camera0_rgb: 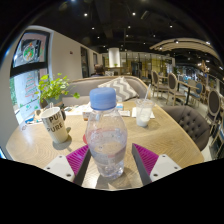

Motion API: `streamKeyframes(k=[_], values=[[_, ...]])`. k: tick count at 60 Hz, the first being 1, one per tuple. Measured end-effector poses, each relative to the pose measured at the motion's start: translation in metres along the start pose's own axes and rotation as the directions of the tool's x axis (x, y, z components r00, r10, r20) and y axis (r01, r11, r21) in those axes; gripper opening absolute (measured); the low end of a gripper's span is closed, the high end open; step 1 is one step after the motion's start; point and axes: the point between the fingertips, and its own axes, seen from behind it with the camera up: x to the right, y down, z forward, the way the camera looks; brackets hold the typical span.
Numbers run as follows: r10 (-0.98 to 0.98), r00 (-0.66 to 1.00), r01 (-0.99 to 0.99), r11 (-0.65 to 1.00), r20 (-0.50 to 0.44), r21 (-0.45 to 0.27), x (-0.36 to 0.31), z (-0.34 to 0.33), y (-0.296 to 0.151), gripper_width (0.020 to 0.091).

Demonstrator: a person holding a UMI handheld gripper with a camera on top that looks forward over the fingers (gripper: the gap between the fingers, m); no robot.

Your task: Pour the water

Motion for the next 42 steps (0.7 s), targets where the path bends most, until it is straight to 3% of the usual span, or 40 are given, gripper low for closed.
streamKeyframes(k=[8, 20, 24, 42], values=[[-0.015, 1.000, 0.014, 1.000, 0.013, 0.021, -0.006, 0.011, -0.007, 0.0572], [-0.045, 0.999, 0.045, 0.999, -0.024, 0.001, -0.007, 0.016, -0.008, 0.0397], [-0.067, 0.997, 0.066, 0.998, -0.038, -0.005, -0.007, 0.015, -0.010, 0.0358], [-0.242, 0.963, 0.243, 0.970, -0.118, -0.008, -0.008, 0.007, -0.052, 0.0358]])
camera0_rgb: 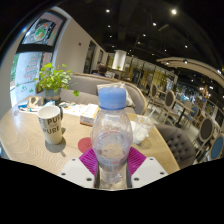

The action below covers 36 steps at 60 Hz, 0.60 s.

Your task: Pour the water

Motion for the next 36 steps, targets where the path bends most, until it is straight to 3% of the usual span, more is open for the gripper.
streamKeyframes(k=[15, 26, 36], values=[[-0.469, 0.867, 0.483, 0.874, -0.169, 0.048, 0.015, 0.019, -0.109, 0.0357], [-0.812, 0.505, 0.849, 0.528, -0.292, -0.001, -0.009, 0.042, -0.175, 0.0357], [-0.945, 0.141, 0.981, 0.174, -0.295, -0.087, -0.044, 0.070, -0.183, 0.0353]])
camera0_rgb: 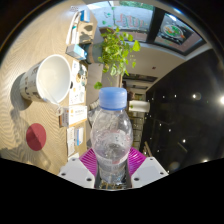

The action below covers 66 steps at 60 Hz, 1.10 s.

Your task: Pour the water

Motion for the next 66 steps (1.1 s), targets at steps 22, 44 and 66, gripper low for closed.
streamKeyframes(k=[22, 44, 66], values=[[-0.467, 0.884, 0.467, 0.884, -0.034, 0.010, -0.017, 0.012, -0.038, 0.0354], [0.018, 0.997, -0.023, 0.998, 0.076, 0.055, 0.006, -0.009, -0.029, 0.0355], [0.873, 0.350, -0.905, 0.409, 0.340, -0.116, -0.017, -0.023, -0.013, 0.0357]])
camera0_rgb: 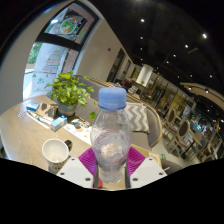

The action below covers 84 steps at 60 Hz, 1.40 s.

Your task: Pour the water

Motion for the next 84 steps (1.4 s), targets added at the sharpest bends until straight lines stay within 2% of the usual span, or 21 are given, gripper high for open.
streamKeyframes(k=[5, 16, 31, 33, 35, 40, 49, 51, 56, 57, 59, 67, 84], values=[[0.137, 0.989, -0.138, 0.990, 0.062, 0.014, -0.009, 0.015, 0.018, 0.0357], [0.323, 0.934, -0.321, 0.946, 0.149, -0.039, -0.041, 0.040, 0.067, 0.0359], [0.384, 0.911, -0.372, 0.923, 0.152, -0.102, -0.053, 0.064, 0.123, 0.0358], [0.382, 0.911, -0.375, 0.924, 0.157, -0.070, -0.054, 0.064, 0.120, 0.0364], [0.379, 0.912, -0.372, 0.925, 0.158, -0.072, -0.055, 0.062, 0.123, 0.0369], [0.383, 0.910, -0.379, 0.924, 0.157, -0.054, -0.054, 0.061, 0.122, 0.0411], [0.389, 0.911, -0.380, 0.921, 0.136, -0.091, -0.053, 0.058, 0.129, 0.0571], [0.392, 0.912, -0.379, 0.918, 0.120, -0.116, -0.052, 0.057, 0.134, 0.0634], [0.381, 0.921, -0.365, 0.917, 0.081, -0.160, -0.048, 0.049, 0.141, 0.0856], [0.377, 0.923, -0.361, 0.917, 0.071, -0.169, -0.047, 0.046, 0.142, 0.0868], [0.372, 0.927, -0.356, 0.916, 0.059, -0.184, -0.046, 0.038, 0.142, 0.0851], [0.360, 0.933, -0.349, 0.910, 0.012, -0.223, -0.044, -0.007, 0.137, 0.0854], [0.382, 0.919, -0.393, 0.863, -0.097, -0.316, -0.073, -0.145, 0.122, 0.0855]])
